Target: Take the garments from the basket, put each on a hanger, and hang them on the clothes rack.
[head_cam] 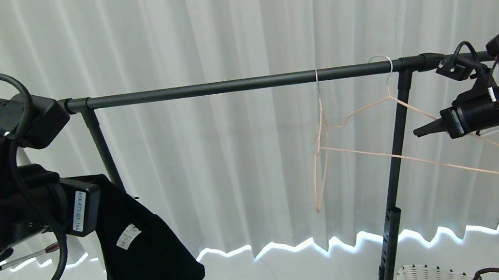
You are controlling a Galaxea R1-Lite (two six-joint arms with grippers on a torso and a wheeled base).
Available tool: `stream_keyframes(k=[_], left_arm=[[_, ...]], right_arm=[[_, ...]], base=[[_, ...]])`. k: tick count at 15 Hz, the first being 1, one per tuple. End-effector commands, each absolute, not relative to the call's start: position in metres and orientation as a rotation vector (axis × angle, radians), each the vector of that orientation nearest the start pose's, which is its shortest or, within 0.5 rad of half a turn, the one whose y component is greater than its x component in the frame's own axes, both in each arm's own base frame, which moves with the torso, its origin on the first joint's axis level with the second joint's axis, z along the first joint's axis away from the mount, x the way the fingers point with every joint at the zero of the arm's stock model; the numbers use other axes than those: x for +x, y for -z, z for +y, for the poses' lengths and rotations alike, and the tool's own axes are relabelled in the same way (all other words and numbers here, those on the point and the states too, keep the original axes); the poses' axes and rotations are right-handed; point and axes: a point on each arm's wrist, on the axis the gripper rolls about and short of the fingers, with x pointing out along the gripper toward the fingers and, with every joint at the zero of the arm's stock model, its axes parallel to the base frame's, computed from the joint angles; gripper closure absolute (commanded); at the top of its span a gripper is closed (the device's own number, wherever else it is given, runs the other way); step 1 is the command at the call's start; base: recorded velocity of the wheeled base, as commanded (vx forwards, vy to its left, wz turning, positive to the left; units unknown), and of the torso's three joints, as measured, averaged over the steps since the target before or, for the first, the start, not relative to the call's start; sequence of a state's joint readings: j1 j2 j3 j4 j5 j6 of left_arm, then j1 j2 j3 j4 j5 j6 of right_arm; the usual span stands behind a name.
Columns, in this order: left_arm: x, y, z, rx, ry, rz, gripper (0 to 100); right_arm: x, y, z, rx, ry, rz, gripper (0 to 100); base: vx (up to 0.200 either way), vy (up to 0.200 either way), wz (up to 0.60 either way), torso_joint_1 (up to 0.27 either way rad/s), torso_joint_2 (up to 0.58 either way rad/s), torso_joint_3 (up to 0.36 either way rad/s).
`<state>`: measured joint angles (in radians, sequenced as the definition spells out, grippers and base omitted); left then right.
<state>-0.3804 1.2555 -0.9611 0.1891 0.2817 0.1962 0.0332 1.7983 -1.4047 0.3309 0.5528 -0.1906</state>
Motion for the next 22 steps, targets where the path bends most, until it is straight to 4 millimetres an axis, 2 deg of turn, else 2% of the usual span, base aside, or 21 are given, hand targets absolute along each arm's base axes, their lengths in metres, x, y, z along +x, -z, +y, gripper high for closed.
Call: stream_keyframes(k=[1,6,12,16,22], left_arm=[[0.175,-0.258,-0.063,0.352,0.142,0.453,100],[0.175,-0.257,-0.063,0.351,0.140,0.450,100],[0.177,-0.256,-0.063,0.344,0.135,0.432,100],[0.177,-0.256,-0.063,0.345,0.135,0.431,100],[0.177,-0.258,-0.063,0.342,0.135,0.422,100]], right_arm=[[0.323,-0.241,0.021,0.003,-0.620,0.617,100],[0.315,-0.245,0.020,0.036,-0.596,0.522,100],[0.297,-0.263,0.010,0.058,-0.605,0.459,100],[0.275,-0.277,0.009,0.093,-0.626,0.423,100],[0.264,-0.270,0.009,0.099,-0.629,0.447,100]], base=[[0.000,0.000,0.00,0.000,0.00,0.000],[0.000,0.000,0.00,0.000,0.00,0.000],[0.000,0.000,0.00,0.000,0.00,0.000],[0.000,0.000,0.00,0.000,0.00,0.000],[0.000,0.000,0.00,0.000,0.00,0.000]])
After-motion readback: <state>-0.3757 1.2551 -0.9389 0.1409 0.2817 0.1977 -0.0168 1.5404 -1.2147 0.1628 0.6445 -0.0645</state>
